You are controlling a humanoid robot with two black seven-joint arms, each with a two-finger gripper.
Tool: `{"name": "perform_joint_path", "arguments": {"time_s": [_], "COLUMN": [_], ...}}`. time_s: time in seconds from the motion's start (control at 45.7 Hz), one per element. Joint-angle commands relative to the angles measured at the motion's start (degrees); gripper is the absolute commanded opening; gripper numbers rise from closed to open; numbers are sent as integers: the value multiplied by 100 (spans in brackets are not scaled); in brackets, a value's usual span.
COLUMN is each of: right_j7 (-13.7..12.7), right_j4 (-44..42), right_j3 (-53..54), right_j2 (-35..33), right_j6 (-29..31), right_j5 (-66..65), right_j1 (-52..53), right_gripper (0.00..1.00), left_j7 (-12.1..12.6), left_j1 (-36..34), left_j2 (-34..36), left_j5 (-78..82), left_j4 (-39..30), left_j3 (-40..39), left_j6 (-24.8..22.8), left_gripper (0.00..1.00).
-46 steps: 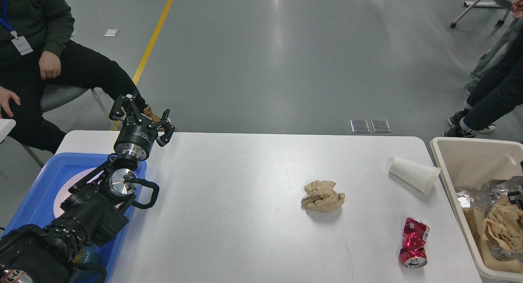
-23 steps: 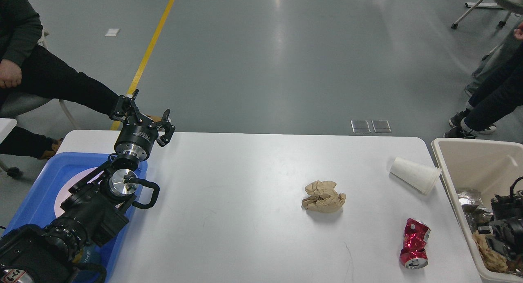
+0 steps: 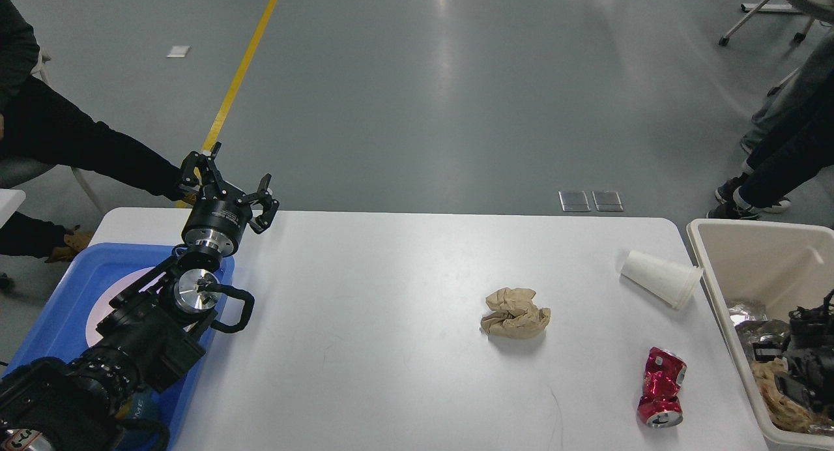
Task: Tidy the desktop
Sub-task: 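Raise the right gripper up and away from the bin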
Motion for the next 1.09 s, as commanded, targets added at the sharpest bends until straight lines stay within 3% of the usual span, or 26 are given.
{"name": "perform_joint_path", "arguments": {"time_s": [0.0,0.241,0.394,0.482,0.722,0.832,0.92,1.073], "right_j7": [-3,5,-3,-3,-3,5,23,41], "right_j4": [17,587,1282,1379,1493,1993,2415,2908], "right_j3": [18,-34,-122,-420,-764,-729,-659,-237], "right_j2": [-64,-625,-1329,-1391,-820,-434,-100,384], "right_j6": [-1,236,1114,1826,4190,5043,5420,5420], "right_j5": [8,79,79,79,79,79,87,236], "right_j1": [-3,892,2429,3405,5471,6305,6860,7336], "right_gripper": [100,100,100,100,100,100,100,100], "left_j7": [0,0,0,0,0,0,0,0], "left_j1": [8,8,-1,8,8,-1,-1,-1], "left_j2": [0,-8,0,0,0,0,0,0], "left_j5": [0,0,0,0,0,0,0,0], "left_j4": [0,0,0,0,0,0,0,0], "left_j3": [0,0,0,0,0,0,0,0], "left_j6": [0,0,0,0,0,0,0,0], "left_gripper": [96,96,96,96,96,96,96,96]}}
